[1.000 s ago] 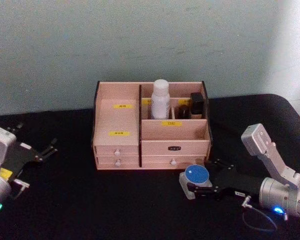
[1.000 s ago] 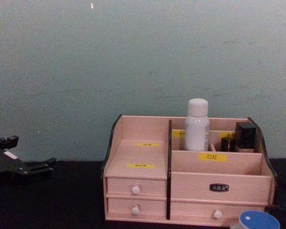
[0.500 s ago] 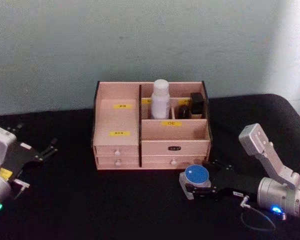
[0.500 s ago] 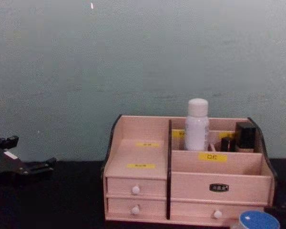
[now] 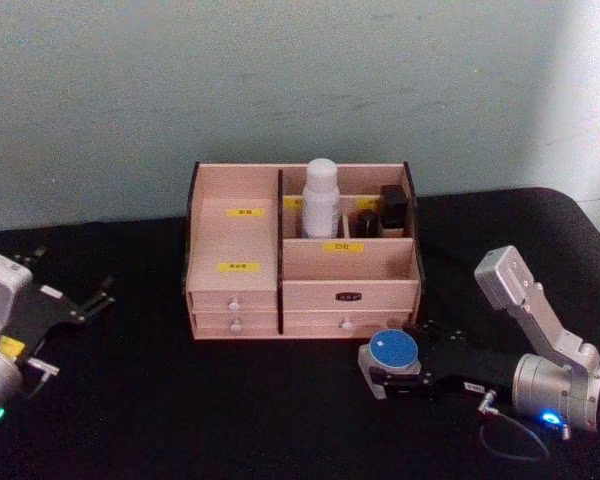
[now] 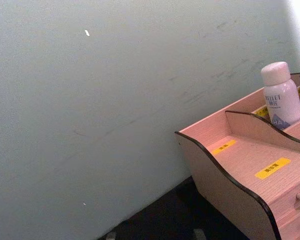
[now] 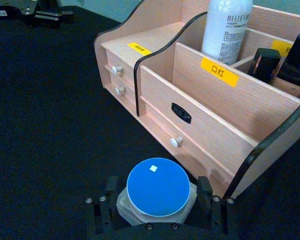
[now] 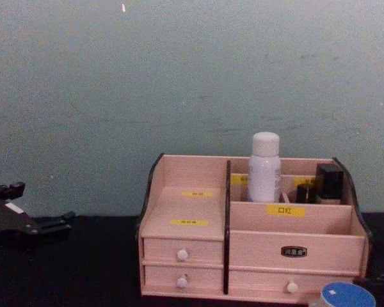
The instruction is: Pick up the facial cleanser and watermelon frost from the table and place them into the tiered storage box.
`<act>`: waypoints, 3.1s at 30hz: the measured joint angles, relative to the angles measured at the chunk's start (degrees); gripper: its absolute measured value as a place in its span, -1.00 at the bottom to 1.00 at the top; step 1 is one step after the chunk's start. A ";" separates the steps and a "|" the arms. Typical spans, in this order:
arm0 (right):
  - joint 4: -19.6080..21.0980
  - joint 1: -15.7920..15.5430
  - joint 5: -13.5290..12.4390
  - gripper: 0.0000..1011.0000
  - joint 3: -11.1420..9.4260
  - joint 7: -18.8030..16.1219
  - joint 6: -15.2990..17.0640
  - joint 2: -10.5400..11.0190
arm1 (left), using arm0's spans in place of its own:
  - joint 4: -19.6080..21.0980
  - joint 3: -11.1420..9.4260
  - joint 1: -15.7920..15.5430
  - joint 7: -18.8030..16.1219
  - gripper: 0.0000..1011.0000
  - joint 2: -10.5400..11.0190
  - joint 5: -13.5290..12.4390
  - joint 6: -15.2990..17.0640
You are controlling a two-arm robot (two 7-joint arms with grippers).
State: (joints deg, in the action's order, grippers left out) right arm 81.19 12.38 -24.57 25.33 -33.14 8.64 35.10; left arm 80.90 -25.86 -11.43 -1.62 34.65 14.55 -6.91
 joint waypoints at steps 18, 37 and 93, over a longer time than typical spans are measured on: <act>0.02 -0.03 -0.22 0.98 -0.13 0.19 0.16 0.00 | 0.00 0.00 0.00 0.00 0.98 0.00 0.00 0.00; 0.05 -0.04 -0.17 0.71 -0.13 0.20 0.10 0.00 | 0.00 0.00 0.00 0.00 0.98 0.00 0.00 0.00; 1.93 4.76 -3.64 0.40 2.57 -7.24 -6.70 -0.20 | 0.00 0.00 0.00 0.00 0.98 0.00 0.00 0.00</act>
State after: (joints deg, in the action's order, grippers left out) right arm 83.12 17.14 -28.21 27.90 -40.38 1.95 34.91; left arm 80.90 -25.86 -11.43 -1.62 34.65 14.55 -6.91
